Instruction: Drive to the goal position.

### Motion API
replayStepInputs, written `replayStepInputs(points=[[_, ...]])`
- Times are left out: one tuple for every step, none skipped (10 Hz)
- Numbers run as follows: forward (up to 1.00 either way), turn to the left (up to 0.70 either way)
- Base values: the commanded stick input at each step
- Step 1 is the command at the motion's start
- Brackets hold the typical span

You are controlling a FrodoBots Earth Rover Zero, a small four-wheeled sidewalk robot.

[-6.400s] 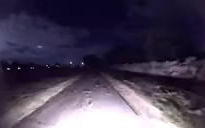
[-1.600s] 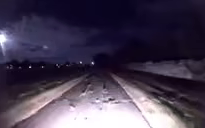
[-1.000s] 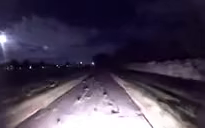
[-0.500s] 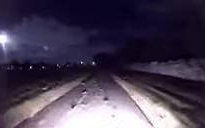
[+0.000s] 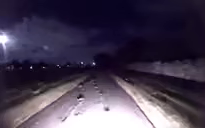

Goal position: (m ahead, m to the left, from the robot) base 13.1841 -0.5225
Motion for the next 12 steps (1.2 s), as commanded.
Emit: replayStepInputs(points=[[0.85, 0.0], [0.85, 0.0], [0.85, 0.0], [0.85, 0.0], [0.85, 0.0], [0.85, 0.0], [0.85, 0.0], [0.85, 0.0], [0.85, 0.0], [0.85, 0.0], [0.85, 0.0], [0.85, 0.0]])
